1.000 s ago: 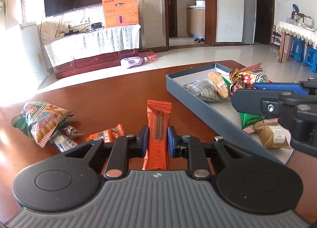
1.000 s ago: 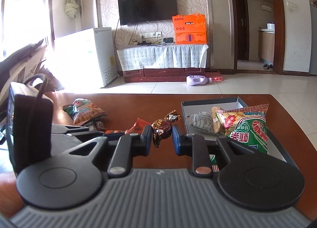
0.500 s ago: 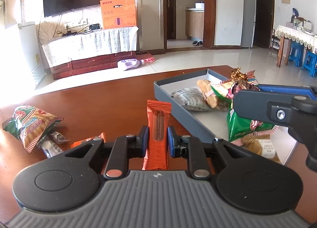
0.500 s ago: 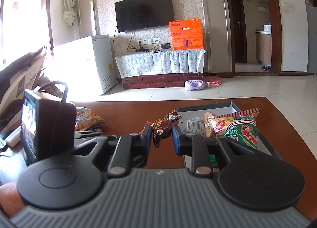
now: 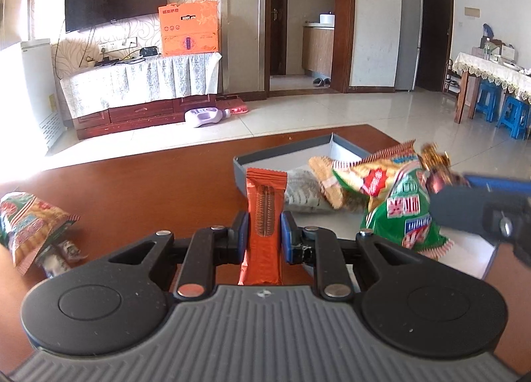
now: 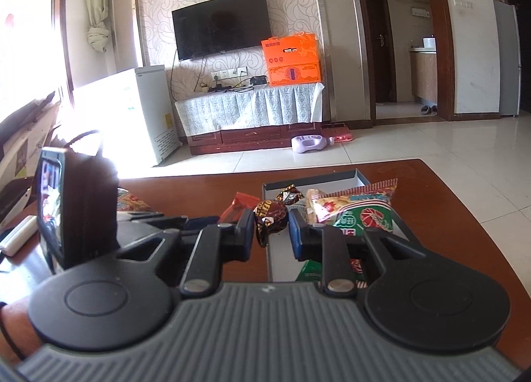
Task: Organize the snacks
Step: 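Carry the candy bar and chocolate over the white box with both tools, then lower the candy bar into the box and open the left tool while the right tool releases the chocolate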
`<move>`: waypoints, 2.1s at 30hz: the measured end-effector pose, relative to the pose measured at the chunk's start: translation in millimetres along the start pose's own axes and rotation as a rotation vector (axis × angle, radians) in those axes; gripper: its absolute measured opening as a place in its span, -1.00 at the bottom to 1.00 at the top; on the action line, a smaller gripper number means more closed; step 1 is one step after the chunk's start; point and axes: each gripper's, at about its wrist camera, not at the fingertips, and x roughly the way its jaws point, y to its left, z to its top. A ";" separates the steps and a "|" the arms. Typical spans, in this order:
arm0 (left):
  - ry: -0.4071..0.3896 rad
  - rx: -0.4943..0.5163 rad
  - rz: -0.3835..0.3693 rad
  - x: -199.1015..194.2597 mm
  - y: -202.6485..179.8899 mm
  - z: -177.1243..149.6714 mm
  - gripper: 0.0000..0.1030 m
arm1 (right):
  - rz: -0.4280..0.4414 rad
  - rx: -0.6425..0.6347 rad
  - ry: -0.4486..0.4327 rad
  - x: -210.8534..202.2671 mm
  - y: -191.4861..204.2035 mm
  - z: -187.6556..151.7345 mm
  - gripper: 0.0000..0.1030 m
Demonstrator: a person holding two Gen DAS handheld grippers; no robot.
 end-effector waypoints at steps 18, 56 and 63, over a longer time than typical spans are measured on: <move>-0.021 -0.022 -0.097 67.0 -50.4 27.2 -0.53 | -0.076 0.035 -0.011 0.1 -34.6 -1.7 -0.51; 0.081 0.076 -0.126 106.9 -58.9 4.7 0.02 | -0.099 0.063 0.061 15.7 -46.3 -6.8 -0.51; 0.081 0.217 -0.152 85.8 -66.4 -14.4 0.14 | -0.113 0.028 0.096 31.3 -39.0 -9.9 -0.51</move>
